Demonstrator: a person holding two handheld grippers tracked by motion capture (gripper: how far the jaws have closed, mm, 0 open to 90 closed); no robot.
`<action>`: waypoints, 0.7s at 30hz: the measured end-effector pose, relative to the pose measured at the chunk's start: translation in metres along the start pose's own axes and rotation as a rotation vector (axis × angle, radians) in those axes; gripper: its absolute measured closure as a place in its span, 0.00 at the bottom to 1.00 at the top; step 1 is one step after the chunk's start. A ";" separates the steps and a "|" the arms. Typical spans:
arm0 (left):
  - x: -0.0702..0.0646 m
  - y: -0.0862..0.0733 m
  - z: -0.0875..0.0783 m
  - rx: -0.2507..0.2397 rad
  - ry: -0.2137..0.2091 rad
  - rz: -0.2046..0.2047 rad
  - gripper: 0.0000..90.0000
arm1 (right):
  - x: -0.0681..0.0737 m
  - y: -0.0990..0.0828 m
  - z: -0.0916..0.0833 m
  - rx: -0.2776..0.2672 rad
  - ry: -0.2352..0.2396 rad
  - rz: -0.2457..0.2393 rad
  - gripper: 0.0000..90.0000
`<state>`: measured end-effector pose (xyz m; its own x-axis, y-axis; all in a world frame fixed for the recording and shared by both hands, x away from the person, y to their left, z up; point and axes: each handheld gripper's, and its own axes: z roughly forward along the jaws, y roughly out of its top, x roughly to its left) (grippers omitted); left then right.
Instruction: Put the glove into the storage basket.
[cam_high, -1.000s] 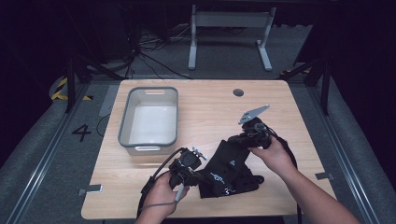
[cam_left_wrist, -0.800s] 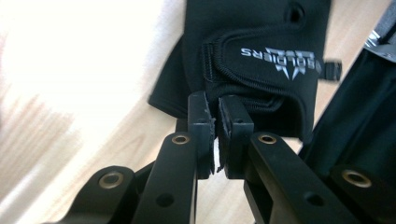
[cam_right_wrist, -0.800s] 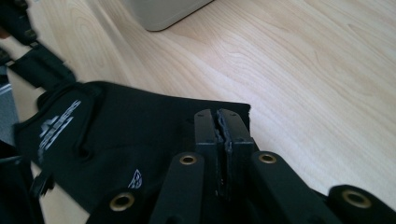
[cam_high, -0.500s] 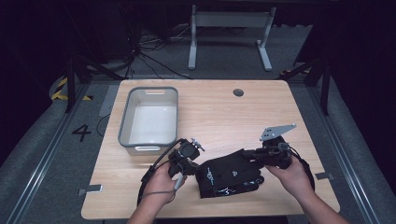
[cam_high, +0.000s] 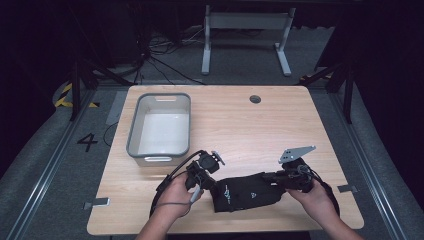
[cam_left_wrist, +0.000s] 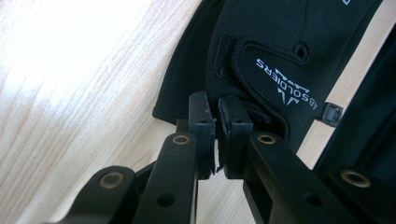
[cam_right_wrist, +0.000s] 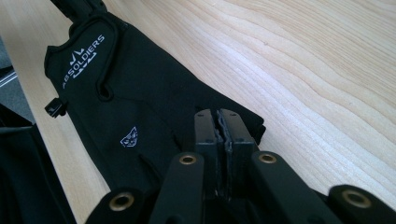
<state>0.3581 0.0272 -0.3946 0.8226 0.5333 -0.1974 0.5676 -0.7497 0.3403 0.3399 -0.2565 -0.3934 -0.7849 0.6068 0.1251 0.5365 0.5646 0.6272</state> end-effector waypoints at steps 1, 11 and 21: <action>0.000 0.000 0.002 0.004 0.004 -0.003 0.95 | 0.000 0.000 0.001 0.000 0.000 0.005 0.97; 0.003 -0.001 0.002 -0.002 0.014 -0.006 0.95 | 0.000 0.001 0.002 -0.016 -0.003 0.001 0.97; 0.004 0.001 0.008 0.008 0.026 0.004 0.86 | -0.001 -0.005 0.010 0.020 -0.044 -0.026 0.92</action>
<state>0.3624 0.0253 -0.4026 0.8240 0.5399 -0.1716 0.5643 -0.7552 0.3335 0.3416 -0.2538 -0.4045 -0.7843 0.6159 0.0748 0.5229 0.5913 0.6140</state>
